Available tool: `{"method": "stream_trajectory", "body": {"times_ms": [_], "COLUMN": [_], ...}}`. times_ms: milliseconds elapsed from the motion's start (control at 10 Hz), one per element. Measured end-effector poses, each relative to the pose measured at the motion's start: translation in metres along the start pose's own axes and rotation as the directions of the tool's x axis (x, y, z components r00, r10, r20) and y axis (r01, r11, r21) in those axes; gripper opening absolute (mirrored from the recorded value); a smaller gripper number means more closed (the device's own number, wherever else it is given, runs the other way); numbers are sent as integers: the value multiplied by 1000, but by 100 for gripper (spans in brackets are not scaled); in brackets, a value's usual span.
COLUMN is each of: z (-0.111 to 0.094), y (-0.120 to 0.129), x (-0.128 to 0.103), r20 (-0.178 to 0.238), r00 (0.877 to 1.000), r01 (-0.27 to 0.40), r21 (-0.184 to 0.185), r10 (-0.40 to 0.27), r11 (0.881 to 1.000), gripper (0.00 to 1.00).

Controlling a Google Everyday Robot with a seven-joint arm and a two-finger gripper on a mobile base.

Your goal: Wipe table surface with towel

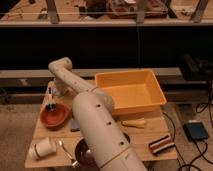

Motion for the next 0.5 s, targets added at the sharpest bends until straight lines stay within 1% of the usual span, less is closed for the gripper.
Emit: {"method": "stream_trajectory", "body": {"times_ms": [100,200,400,500], "z": [1,-1,-11,-16], "y": [3,13,39,54], "x": [-1,0,1,-2], "r20": [5,10,14,19], "r00": [1000,1000,999,998], "r01": [1,-17,-45,-61], "r21": [-5,-11,-27,-36], "r10": [0,17,46,62], "r11": [1000,1000,999,997], "gripper": [4,0,0,0]}}
